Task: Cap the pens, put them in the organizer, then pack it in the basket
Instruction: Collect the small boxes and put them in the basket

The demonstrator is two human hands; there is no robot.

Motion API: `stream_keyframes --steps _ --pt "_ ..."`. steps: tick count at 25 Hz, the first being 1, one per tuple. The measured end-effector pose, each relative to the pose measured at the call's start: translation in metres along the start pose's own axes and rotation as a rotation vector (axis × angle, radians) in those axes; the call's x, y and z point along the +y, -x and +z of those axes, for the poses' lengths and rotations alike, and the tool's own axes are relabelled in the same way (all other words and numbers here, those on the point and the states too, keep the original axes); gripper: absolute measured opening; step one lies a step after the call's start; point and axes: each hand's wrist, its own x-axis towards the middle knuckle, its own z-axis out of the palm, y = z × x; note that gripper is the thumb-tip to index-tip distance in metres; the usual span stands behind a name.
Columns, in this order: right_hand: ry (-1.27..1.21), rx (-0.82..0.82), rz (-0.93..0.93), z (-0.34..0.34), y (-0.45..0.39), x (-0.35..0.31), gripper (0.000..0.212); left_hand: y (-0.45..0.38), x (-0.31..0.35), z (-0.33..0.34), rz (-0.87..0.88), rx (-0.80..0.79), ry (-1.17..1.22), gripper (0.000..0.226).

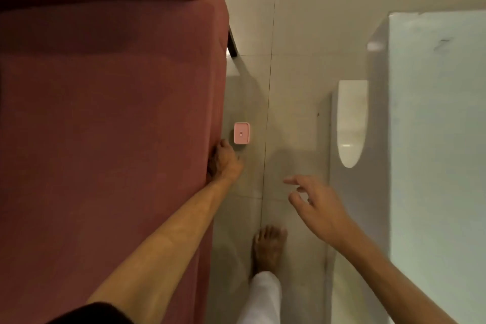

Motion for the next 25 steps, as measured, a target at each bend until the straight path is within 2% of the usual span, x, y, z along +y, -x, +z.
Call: stream_keyframes --steps 2,5,10,14,18,20,22,25 --pt "0.014 0.0 0.059 0.024 -0.058 0.025 0.035 -0.06 0.017 0.054 -0.048 0.024 0.04 0.076" --pt "-0.054 0.048 0.129 0.048 -0.098 0.056 0.033 -0.124 0.019 0.121 -0.084 0.021 0.05 0.097" --pt "-0.159 0.201 0.17 0.059 -0.066 0.057 0.027 -0.156 0.004 0.165 -0.266 0.144 0.248 0.076" --pt "-0.203 0.196 0.135 0.054 -0.021 0.048 0.022 -0.15 0.016 0.157 -0.238 0.188 0.223 0.06" --pt "-0.262 0.256 0.16 0.042 0.021 0.054 0.024 -0.095 0.028 0.122 -0.194 0.169 0.292 0.057" --pt "-0.337 0.281 0.179 0.026 0.054 0.045 0.023 -0.043 0.04 0.095 -0.112 0.139 0.318 0.051" --pt "-0.444 0.302 0.181 0.007 0.091 0.036 0.022 0.019 0.051 0.062 0.056 0.102 0.35 0.043" --pt "-0.655 0.342 0.217 -0.04 0.167 0.019 0.019 0.122 0.065 -0.001 0.51 0.042 0.389 0.037"
